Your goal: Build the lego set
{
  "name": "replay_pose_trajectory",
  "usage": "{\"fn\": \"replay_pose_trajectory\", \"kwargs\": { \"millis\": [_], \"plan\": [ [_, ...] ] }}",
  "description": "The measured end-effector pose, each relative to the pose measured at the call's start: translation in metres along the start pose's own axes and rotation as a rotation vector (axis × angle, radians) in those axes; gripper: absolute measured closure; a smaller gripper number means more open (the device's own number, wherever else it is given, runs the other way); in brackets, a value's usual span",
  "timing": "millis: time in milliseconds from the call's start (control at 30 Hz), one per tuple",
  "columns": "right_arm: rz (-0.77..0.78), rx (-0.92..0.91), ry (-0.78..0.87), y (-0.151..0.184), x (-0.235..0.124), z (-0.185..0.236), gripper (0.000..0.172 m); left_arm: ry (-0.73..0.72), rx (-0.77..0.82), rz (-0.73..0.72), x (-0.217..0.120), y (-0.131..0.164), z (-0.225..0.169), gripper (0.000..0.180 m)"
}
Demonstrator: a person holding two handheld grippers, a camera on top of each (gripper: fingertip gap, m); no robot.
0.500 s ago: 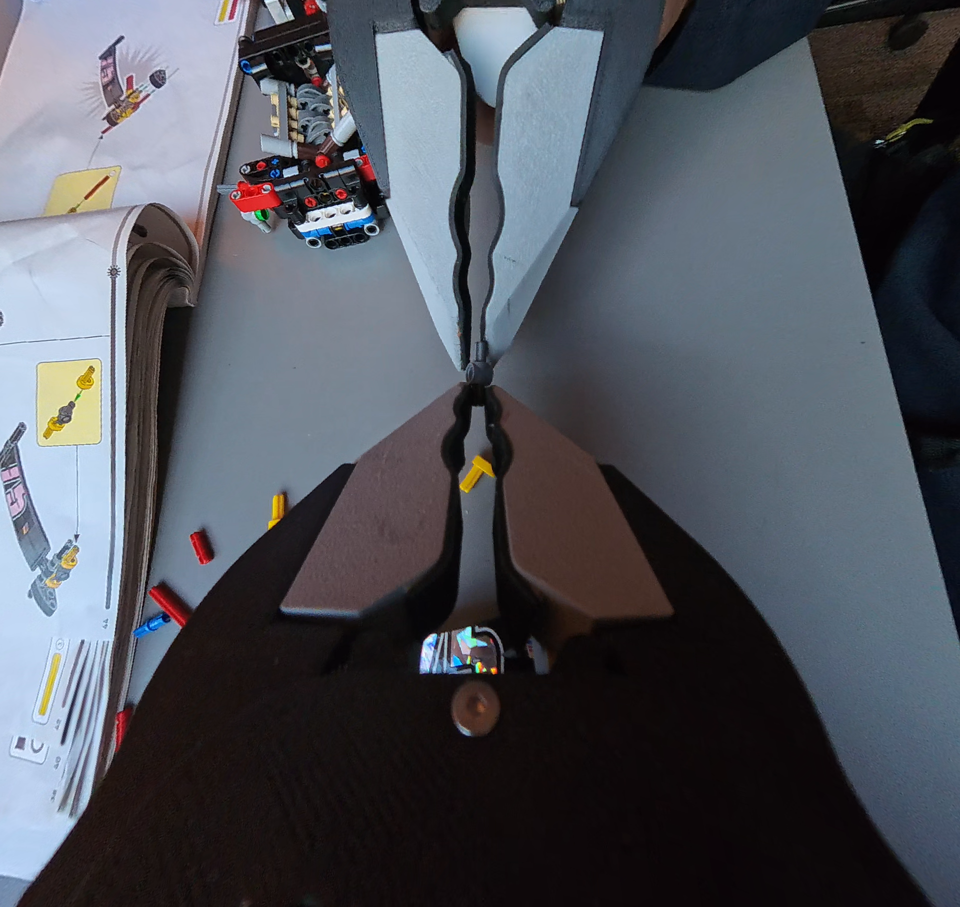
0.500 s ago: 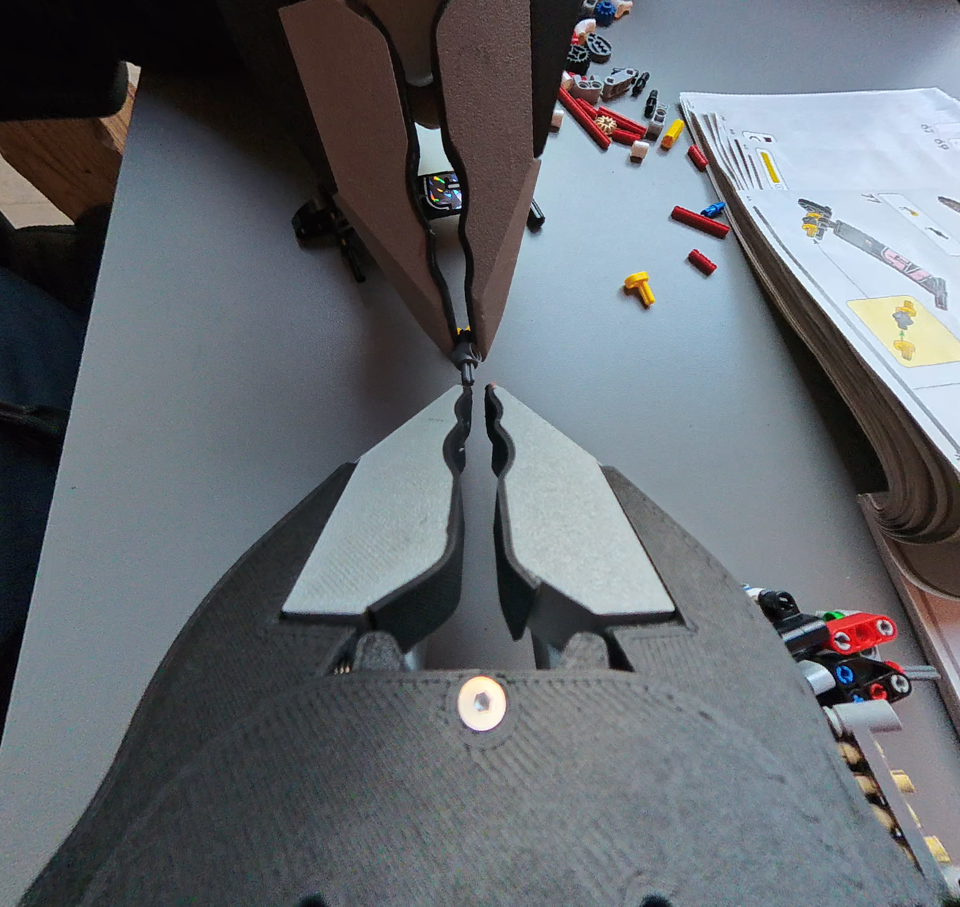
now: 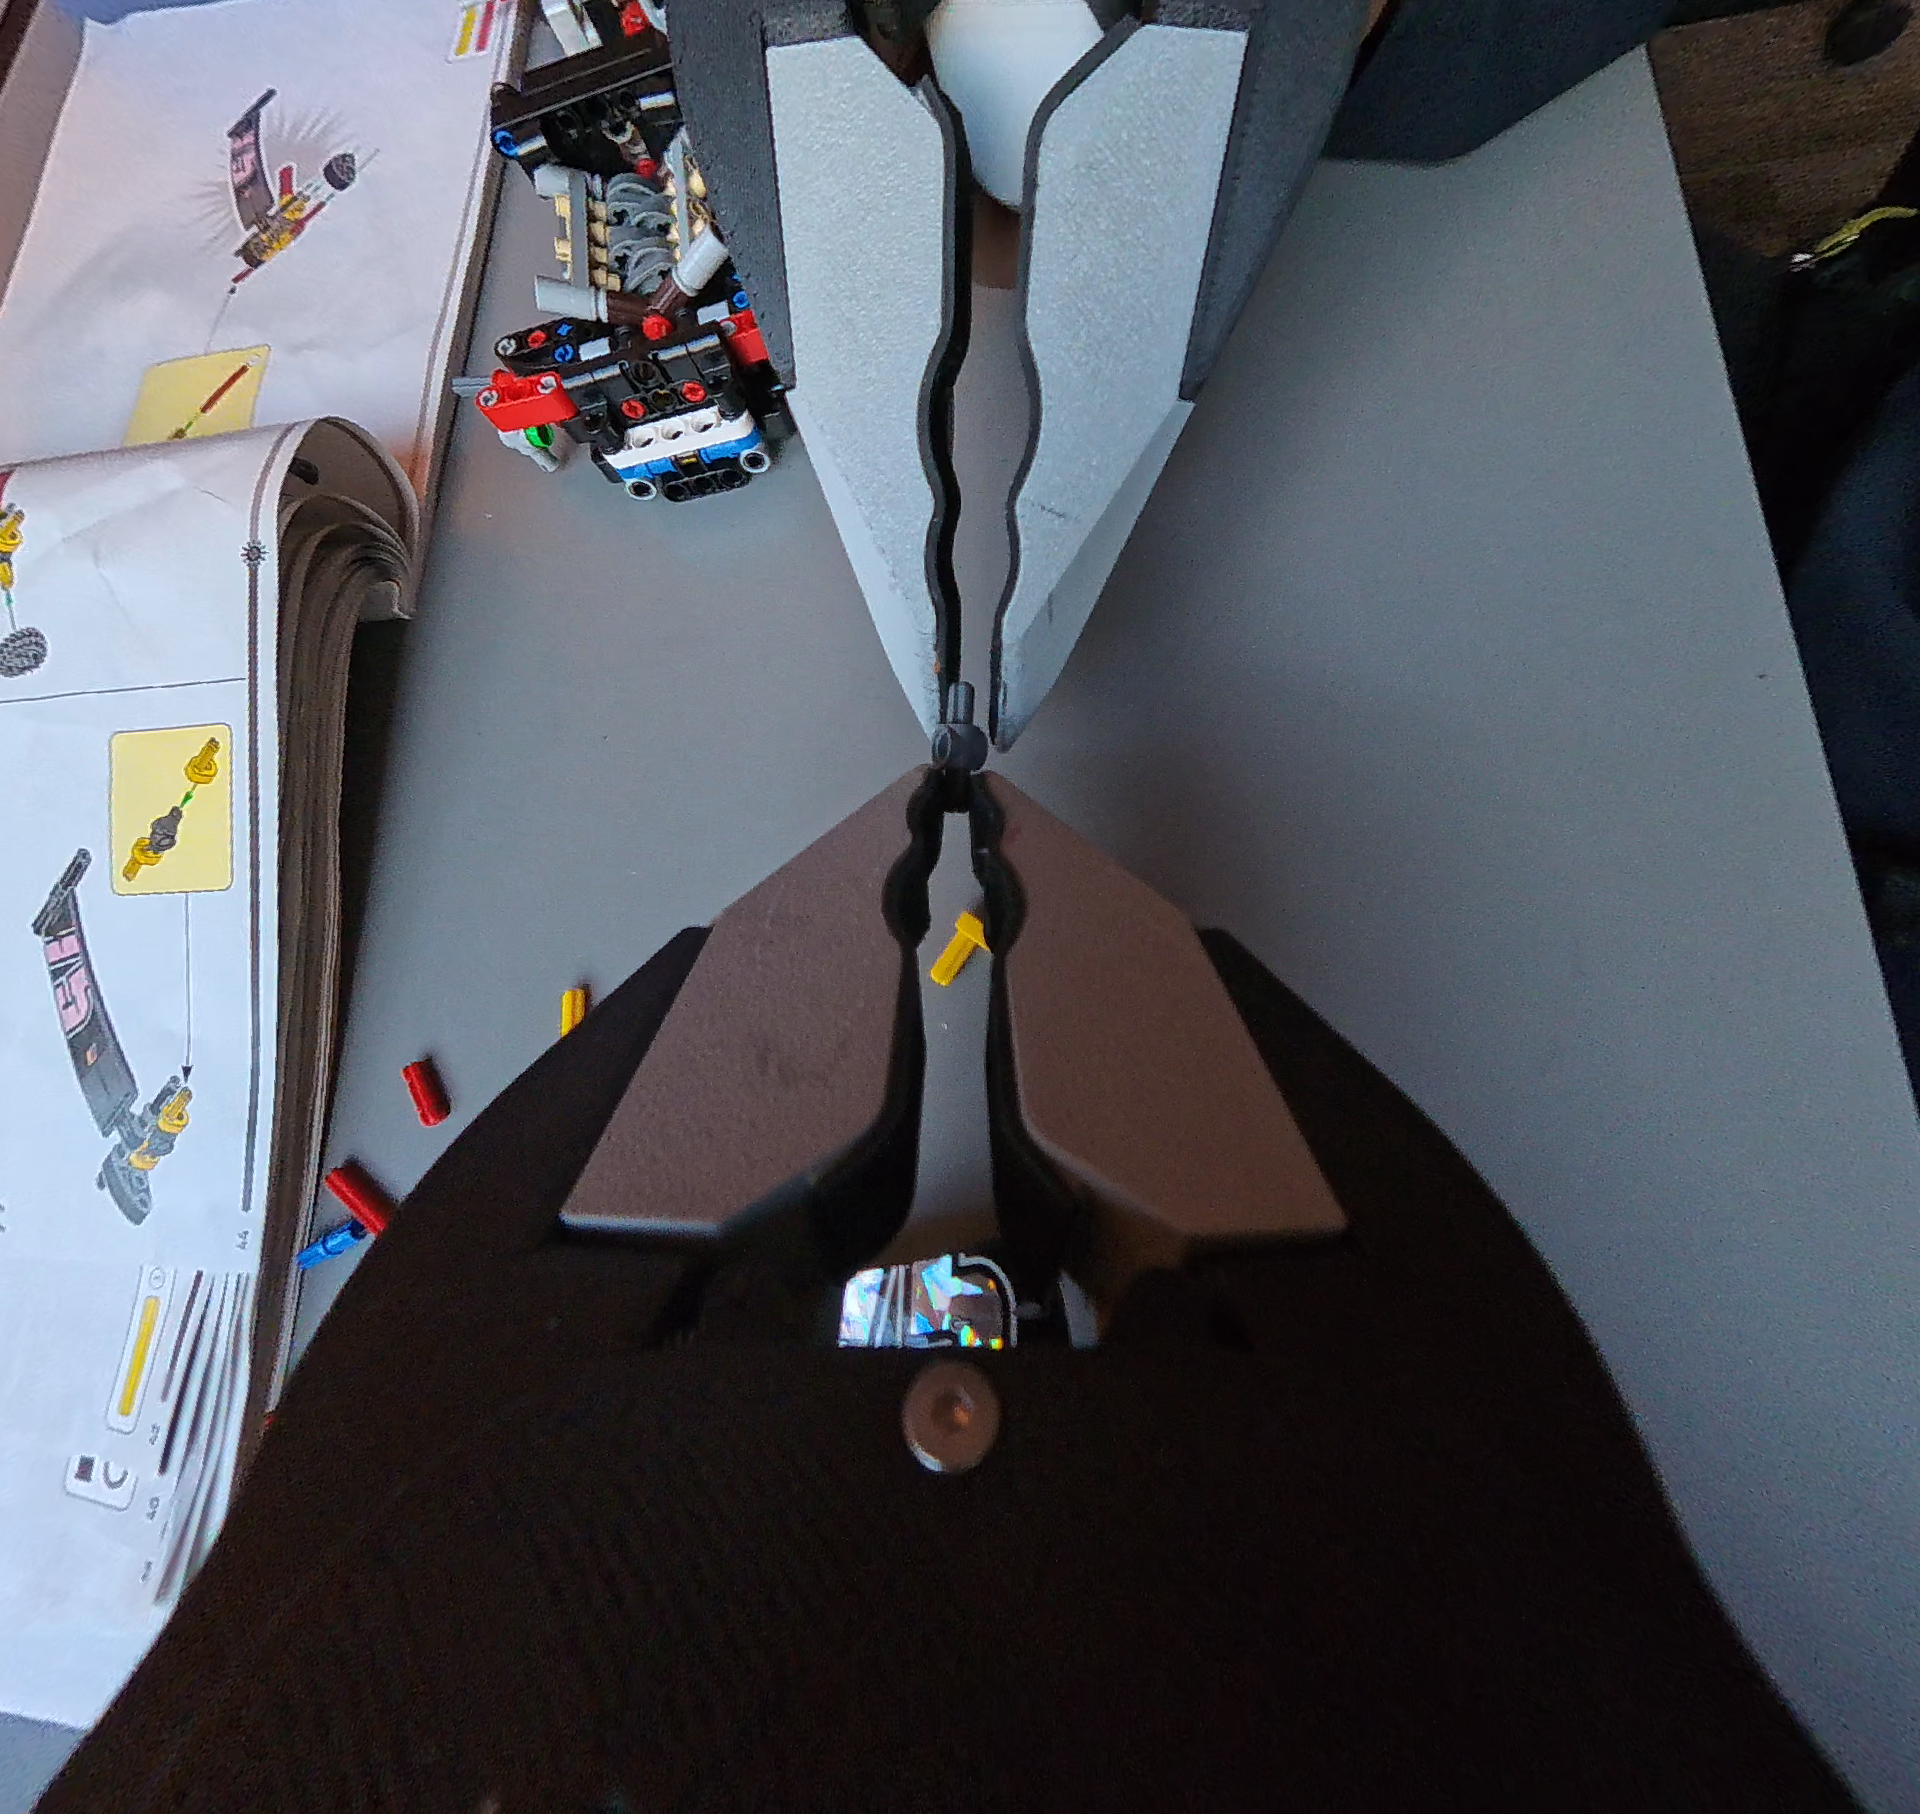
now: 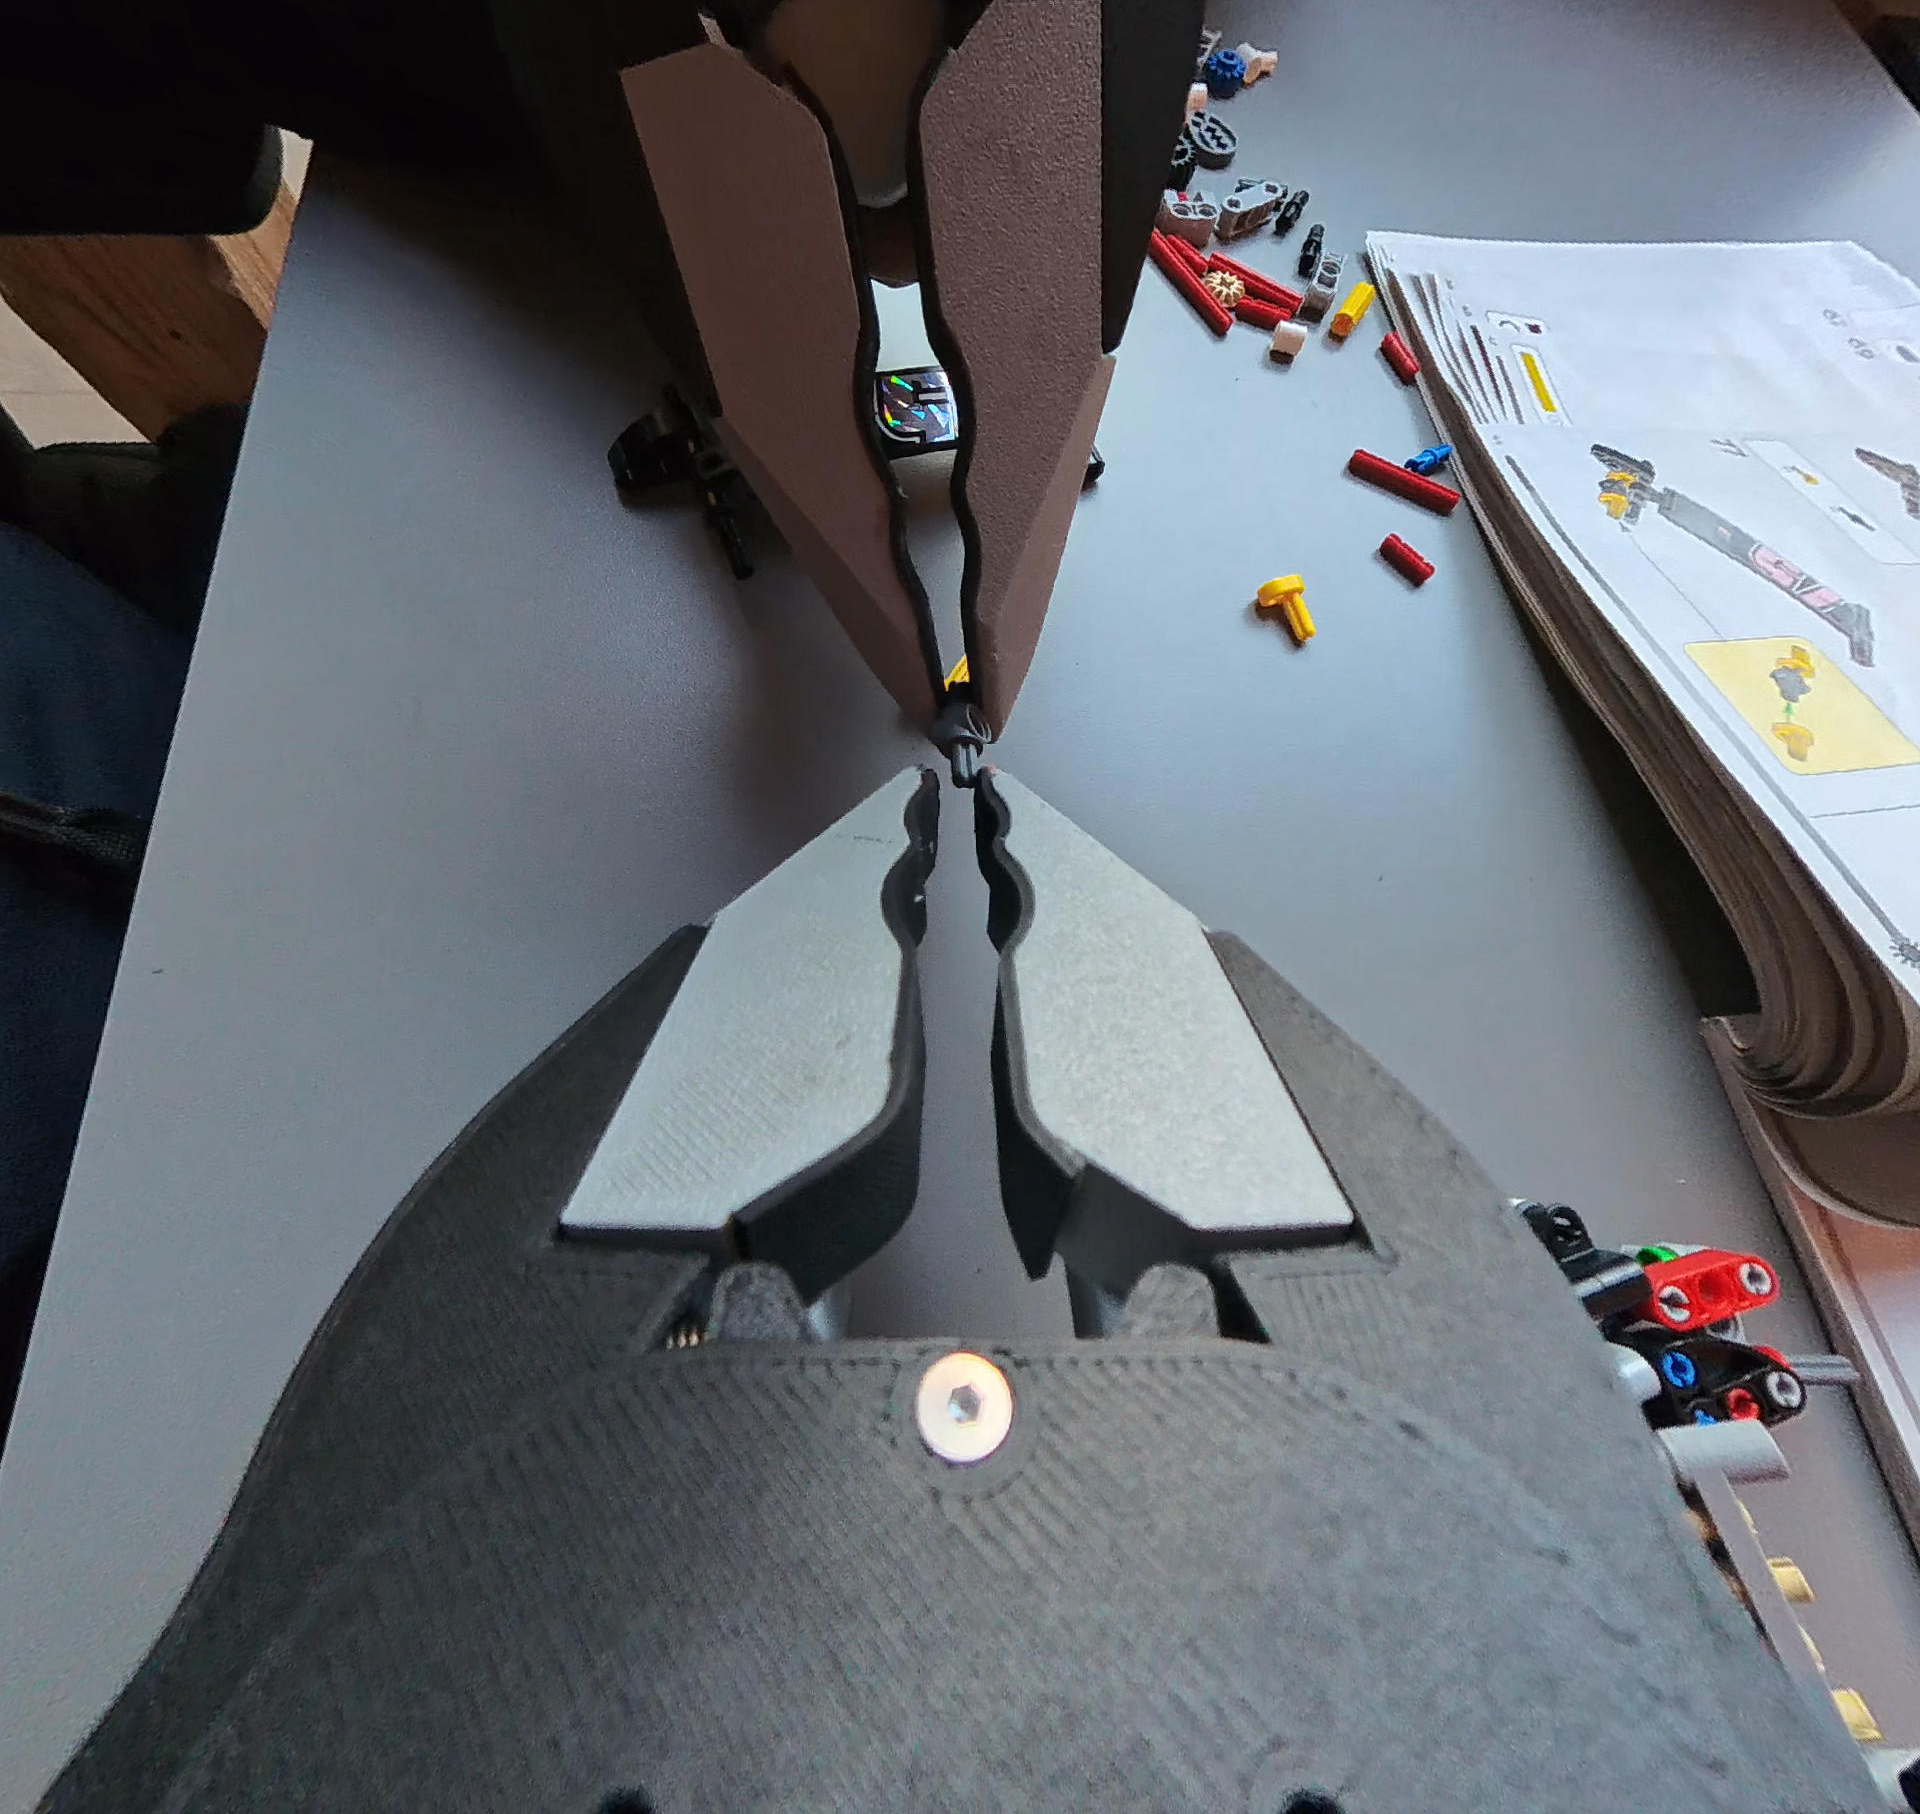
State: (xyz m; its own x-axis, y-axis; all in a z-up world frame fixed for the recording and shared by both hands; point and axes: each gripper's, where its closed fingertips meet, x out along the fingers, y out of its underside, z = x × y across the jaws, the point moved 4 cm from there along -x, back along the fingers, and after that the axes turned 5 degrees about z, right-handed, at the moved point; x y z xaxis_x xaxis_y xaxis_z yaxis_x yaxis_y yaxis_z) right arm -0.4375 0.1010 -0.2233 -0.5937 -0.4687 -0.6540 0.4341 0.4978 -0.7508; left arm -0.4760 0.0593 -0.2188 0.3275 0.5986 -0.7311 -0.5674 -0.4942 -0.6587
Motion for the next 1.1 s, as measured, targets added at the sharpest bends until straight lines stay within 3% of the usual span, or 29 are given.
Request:
{"fn": "replay_pose_trajectory", "kwargs": {
  "millis": [300, 667, 1100],
  "plan": [
    [-0.050, 0.045, -0.011, -0.004, -0.005, -0.004, 0.167, -0.076, 0.045, 0.004, 0.000, -0.001, 0.004, 0.179],
    [-0.226, 0.190, -0.079, -0.015, -0.025, -0.015, 0.172, -0.473, 0.473, 0.033, -0.004, -0.011, 0.004, 0.179],
    [-0.203, 0.115, -0.001, -0.017, -0.022, -0.013, 0.167, -0.625, 0.607, 0.075, -0.006, -0.014, 0.007, 0.179]
  ]
}}
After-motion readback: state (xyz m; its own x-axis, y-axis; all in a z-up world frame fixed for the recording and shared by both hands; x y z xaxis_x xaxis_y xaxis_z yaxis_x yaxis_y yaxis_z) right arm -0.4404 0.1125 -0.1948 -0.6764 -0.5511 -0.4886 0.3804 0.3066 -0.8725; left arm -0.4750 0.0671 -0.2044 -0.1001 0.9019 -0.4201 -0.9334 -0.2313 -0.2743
